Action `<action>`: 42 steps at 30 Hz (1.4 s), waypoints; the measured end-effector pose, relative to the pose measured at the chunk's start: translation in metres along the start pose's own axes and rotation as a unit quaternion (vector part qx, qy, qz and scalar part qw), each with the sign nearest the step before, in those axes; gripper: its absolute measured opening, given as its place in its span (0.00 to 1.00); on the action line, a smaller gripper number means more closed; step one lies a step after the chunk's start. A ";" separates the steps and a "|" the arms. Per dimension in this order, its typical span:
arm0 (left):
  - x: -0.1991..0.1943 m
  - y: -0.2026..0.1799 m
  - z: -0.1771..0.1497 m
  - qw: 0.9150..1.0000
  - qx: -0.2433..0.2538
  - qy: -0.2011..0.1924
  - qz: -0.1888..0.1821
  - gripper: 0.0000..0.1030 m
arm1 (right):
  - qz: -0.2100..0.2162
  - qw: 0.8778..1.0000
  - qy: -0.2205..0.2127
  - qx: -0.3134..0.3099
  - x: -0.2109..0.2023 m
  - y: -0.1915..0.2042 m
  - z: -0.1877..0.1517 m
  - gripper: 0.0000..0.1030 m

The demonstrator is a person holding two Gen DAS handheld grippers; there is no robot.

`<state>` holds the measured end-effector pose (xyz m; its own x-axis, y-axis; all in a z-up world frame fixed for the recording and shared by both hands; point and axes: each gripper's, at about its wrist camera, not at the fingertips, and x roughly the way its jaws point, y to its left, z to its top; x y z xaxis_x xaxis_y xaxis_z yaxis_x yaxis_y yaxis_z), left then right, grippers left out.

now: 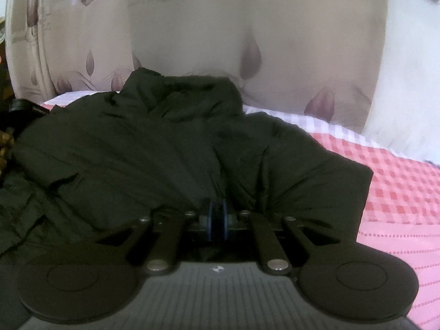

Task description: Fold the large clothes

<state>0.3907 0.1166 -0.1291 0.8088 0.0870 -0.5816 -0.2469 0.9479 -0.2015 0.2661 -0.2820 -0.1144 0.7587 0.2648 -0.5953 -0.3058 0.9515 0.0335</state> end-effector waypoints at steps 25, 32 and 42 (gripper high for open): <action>-0.269 -0.017 -0.094 0.955 0.276 -0.107 -0.013 1.00 | -0.002 0.985 -0.169 0.038 -0.297 0.065 -0.116 0.90; -0.304 -0.014 -0.115 0.957 0.270 -0.100 -0.021 1.00 | -0.046 0.980 -0.155 0.119 -0.341 0.050 -0.174 0.92; -0.332 -0.001 -0.126 0.961 0.259 -0.097 -0.005 1.00 | -0.029 0.974 -0.138 0.176 -0.350 0.050 -0.195 0.98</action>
<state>0.0551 0.0477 -0.0349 0.9060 0.0852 -0.4145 0.0192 0.9702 0.2415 -0.1265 -0.3579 -0.0605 0.9093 0.1951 -0.3676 -0.0788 0.9480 0.3082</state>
